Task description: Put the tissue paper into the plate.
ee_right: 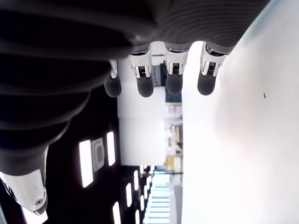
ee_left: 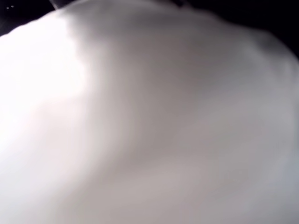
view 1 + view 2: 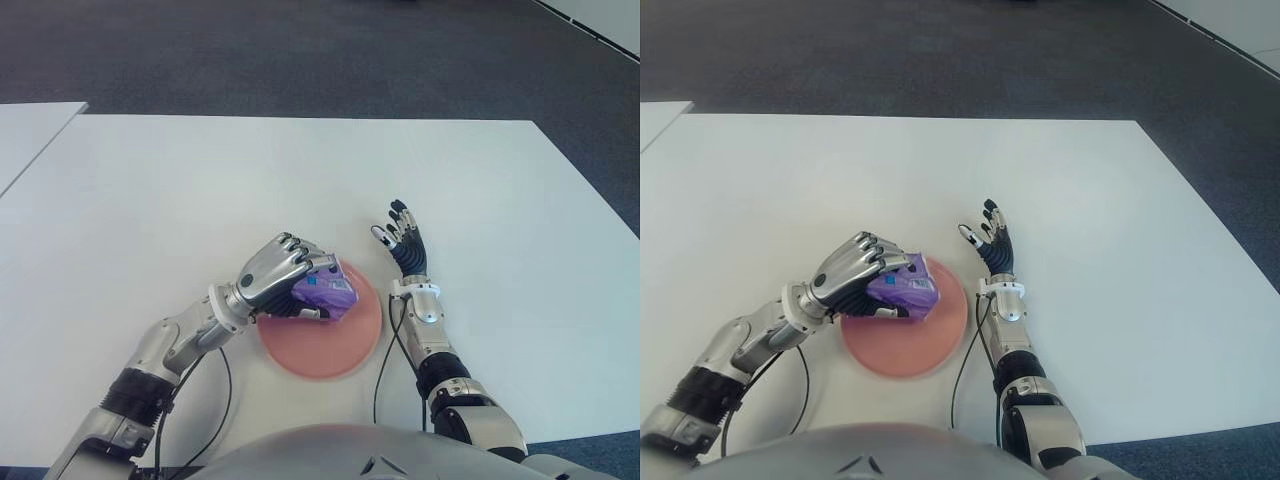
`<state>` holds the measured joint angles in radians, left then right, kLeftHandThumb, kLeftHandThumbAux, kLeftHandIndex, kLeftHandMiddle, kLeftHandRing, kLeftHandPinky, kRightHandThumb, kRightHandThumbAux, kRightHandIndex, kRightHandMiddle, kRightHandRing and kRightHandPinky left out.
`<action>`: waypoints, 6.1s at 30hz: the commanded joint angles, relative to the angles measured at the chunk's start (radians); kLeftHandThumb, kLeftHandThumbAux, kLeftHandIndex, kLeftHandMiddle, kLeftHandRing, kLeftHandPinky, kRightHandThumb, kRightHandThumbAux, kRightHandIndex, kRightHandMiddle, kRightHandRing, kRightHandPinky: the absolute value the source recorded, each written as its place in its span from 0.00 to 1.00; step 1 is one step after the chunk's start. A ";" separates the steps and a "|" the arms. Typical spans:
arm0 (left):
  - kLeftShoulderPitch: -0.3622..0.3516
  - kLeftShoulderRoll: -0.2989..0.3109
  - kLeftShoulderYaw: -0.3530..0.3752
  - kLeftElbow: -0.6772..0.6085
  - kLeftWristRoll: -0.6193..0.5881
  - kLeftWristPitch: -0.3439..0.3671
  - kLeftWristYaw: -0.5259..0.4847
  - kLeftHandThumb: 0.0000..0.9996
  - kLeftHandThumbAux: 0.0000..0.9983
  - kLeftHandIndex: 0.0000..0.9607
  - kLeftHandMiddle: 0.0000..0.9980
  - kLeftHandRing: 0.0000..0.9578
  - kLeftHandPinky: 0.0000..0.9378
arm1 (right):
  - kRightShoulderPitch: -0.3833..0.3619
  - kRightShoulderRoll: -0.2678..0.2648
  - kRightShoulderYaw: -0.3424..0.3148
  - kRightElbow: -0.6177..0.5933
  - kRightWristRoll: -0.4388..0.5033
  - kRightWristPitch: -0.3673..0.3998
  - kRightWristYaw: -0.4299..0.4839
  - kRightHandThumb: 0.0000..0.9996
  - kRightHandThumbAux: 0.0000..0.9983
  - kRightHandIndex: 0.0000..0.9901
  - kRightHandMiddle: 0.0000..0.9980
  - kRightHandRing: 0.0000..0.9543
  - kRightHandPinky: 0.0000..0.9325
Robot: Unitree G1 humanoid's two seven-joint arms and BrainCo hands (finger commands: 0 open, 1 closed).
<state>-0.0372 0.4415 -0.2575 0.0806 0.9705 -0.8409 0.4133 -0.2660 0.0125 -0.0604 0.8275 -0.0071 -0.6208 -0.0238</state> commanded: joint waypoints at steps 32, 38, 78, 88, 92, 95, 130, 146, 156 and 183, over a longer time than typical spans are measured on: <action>-0.047 0.064 -0.058 -0.036 0.049 0.031 0.025 0.16 0.58 0.10 0.13 0.11 0.09 | 0.136 0.036 0.007 -0.006 -0.001 0.156 -0.040 0.00 0.67 0.00 0.00 0.00 0.00; -0.049 0.101 -0.071 -0.068 0.070 0.058 -0.007 0.10 0.46 0.01 0.01 0.01 0.01 | 0.145 0.036 0.014 -0.019 -0.015 0.136 -0.056 0.00 0.68 0.00 0.00 0.00 0.00; -0.033 0.159 -0.080 -0.126 0.092 0.128 -0.028 0.06 0.32 0.00 0.00 0.00 0.00 | 0.151 0.053 -0.014 -0.013 0.050 0.138 0.008 0.03 0.64 0.03 0.00 0.00 0.00; -0.061 0.149 -0.015 -0.139 -0.096 0.116 -0.078 0.08 0.33 0.00 0.00 0.00 0.00 | 0.145 0.033 0.007 -0.007 0.010 0.149 -0.016 0.02 0.62 0.01 0.00 0.00 0.00; -0.051 0.128 -0.007 -0.141 -0.188 0.130 -0.121 0.09 0.35 0.00 0.00 0.00 0.00 | 0.141 0.030 0.009 -0.007 0.001 0.159 -0.026 0.01 0.62 0.00 0.00 0.00 0.00; -0.040 0.114 0.000 -0.159 -0.300 0.146 -0.185 0.08 0.37 0.00 0.00 0.00 0.00 | 0.136 0.031 0.008 -0.004 -0.003 0.160 -0.032 0.00 0.62 0.00 0.00 0.00 0.00; -0.129 -0.195 0.375 -0.331 -1.129 0.830 -0.333 0.03 0.40 0.00 0.00 0.00 0.00 | 0.089 0.016 -0.009 0.110 0.019 0.043 0.031 0.00 0.63 0.00 0.00 0.00 0.00; -0.181 -0.307 0.408 -0.093 -1.008 0.762 -0.236 0.08 0.34 0.00 0.00 0.00 0.00 | 0.077 0.011 -0.020 0.135 0.025 0.029 0.046 0.00 0.65 0.00 0.00 0.00 0.00; -0.139 -0.338 0.380 -0.070 -0.911 0.762 -0.202 0.01 0.38 0.00 0.00 0.00 0.00 | 0.084 0.010 -0.019 0.126 0.022 0.025 0.038 0.00 0.60 0.00 0.00 0.00 0.00; -0.085 -0.359 0.336 0.062 -0.692 0.653 -0.047 0.00 0.43 0.00 0.00 0.00 0.00 | 0.090 0.009 -0.025 0.122 0.032 0.011 0.058 0.00 0.64 0.00 0.00 0.00 0.00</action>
<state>-0.1563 0.0923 0.0972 0.1506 0.2413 -0.2010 0.3467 -0.2833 0.0191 -0.0721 0.8685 0.0111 -0.6683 0.0325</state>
